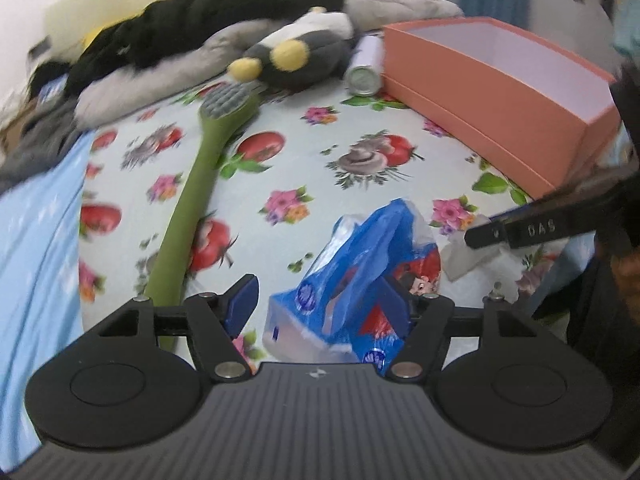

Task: Organize soft objects
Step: 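Lift the blue packet with the left gripper while the right grasps a small clear plastic piece, then carry the packet with the left gripper while the right carries the clear piece over the pink box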

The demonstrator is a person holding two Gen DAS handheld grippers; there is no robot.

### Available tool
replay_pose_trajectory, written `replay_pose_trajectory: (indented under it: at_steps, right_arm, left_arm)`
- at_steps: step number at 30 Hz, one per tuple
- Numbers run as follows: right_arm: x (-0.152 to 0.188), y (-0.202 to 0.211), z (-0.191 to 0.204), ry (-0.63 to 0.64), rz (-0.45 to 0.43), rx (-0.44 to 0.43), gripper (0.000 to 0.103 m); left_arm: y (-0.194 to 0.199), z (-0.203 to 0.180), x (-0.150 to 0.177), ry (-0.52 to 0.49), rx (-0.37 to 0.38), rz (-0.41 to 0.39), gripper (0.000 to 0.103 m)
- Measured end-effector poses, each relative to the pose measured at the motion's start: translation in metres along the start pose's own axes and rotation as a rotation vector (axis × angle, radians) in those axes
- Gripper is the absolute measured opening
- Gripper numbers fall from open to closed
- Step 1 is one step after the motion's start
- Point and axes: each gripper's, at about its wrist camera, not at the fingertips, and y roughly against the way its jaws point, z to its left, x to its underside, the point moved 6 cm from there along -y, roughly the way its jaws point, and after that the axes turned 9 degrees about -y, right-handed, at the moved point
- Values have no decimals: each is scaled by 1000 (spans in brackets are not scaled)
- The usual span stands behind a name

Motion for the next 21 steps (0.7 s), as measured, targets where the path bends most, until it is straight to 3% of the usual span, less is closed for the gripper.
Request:
replay_pose_trajectory:
  at_steps: [6,9,13,19,21]
  right_arm:
    - [-4,9,-4,0,-27,9,24]
    - [-5,13,-6,0,-40,15,24]
    - [-7,14,-12,-9,-45,24,24]
    - [-3,13,-17,-22,-35,25,24]
    - [-3,12,-19,-24,-34,24,24]
  left_arm:
    - [-15,-15,-13,-144,3,-7,72]
    - [-24,-17,-19,-174,-20,-1,71]
    - [-36,-22,-22,-196,14,17,69]
    - [-54,-28,-13,-207,13,79,46]
    - [-56,-28,-11,-197,15,91,30]
